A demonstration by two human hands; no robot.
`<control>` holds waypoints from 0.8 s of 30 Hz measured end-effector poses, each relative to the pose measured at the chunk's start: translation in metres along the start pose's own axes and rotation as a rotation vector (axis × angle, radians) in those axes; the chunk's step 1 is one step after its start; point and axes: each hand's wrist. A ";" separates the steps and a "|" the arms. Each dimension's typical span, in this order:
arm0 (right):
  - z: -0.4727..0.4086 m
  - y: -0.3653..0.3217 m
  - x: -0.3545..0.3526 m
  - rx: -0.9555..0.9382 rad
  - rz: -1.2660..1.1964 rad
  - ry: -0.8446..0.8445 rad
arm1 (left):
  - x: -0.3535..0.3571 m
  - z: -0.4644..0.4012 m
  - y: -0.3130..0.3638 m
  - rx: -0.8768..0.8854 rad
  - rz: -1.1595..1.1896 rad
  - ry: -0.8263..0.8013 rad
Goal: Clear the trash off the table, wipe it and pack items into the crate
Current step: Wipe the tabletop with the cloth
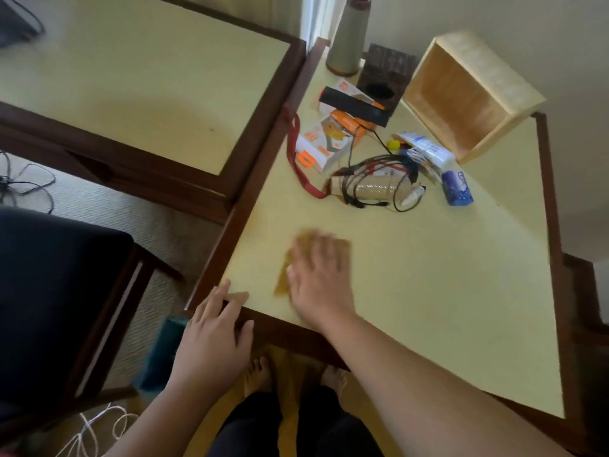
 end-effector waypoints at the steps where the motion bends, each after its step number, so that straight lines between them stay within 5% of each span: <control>1: 0.002 -0.011 -0.005 -0.315 0.053 -0.076 | -0.008 0.002 -0.003 -0.024 0.022 0.015; 3: -0.012 -0.003 -0.020 -0.822 0.203 -0.171 | -0.021 0.007 -0.010 -0.056 0.070 0.051; 4: -0.029 0.006 -0.025 -0.898 0.263 -0.174 | -0.027 0.010 -0.015 -0.066 0.089 0.062; 5: -0.048 0.015 -0.028 -0.830 0.283 -0.149 | -0.032 0.012 -0.019 -0.071 0.104 0.068; 8: -0.072 0.008 -0.031 -0.080 0.085 -0.037 | -0.043 0.012 -0.027 -0.105 0.158 0.069; 9: -0.061 -0.012 -0.029 0.021 0.045 -0.012 | -0.045 0.011 -0.029 -0.123 0.185 0.071; 10: -0.043 -0.032 -0.019 -0.079 0.036 0.012 | -0.048 0.010 -0.030 -0.133 0.214 0.077; 13: 0.009 -0.060 -0.008 -0.879 0.143 -0.105 | -0.054 0.007 -0.032 -0.120 0.285 0.123; 15: -0.020 -0.049 -0.025 -1.041 0.203 -0.150 | -0.059 0.007 -0.032 -0.109 0.304 0.142; 16: -0.045 -0.042 -0.027 -0.927 0.228 -0.135 | -0.062 0.006 -0.031 -0.109 0.311 0.142; 19: -0.103 -0.026 -0.041 -0.204 0.075 -0.026 | -0.067 0.002 -0.027 -0.094 0.325 0.168; 21: -0.089 -0.039 -0.032 -0.079 -0.008 0.050 | -0.070 -0.002 -0.024 -0.093 0.336 0.207; 24: -0.027 -0.067 -0.008 -0.763 0.090 -0.015 | -0.072 -0.006 -0.016 -0.101 0.409 0.268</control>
Point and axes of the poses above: each hand's wrist, its own z-axis away from the middle knuckle, its own x-axis out of the palm, y = z × x, and after that the axes turned 2 degrees about x, right-handed
